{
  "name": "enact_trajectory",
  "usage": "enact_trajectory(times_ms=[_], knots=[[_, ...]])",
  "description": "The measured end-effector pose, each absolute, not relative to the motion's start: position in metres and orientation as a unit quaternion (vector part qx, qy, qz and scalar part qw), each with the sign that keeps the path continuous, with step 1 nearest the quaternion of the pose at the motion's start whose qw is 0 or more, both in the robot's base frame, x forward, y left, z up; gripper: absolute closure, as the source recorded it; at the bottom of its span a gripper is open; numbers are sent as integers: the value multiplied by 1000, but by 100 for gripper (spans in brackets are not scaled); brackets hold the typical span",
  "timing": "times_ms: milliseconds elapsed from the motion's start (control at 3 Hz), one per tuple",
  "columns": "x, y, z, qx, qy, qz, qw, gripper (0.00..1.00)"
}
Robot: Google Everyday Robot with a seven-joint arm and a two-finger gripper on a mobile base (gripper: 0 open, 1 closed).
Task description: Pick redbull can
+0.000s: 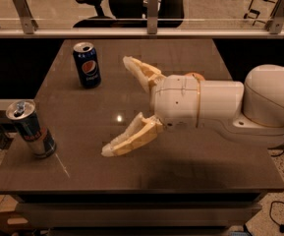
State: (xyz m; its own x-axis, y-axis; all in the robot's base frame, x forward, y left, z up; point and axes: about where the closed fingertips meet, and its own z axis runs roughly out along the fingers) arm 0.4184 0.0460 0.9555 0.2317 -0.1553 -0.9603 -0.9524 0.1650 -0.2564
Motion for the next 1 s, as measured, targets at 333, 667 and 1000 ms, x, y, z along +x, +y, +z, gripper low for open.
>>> enact_trajectory(times_ms=[333,667,1000], knots=[[424,62,952,-551,498,366,561,0],[425,83,947,-559,493,380,547,0],[422,102,942,-561,490,392,539,0]])
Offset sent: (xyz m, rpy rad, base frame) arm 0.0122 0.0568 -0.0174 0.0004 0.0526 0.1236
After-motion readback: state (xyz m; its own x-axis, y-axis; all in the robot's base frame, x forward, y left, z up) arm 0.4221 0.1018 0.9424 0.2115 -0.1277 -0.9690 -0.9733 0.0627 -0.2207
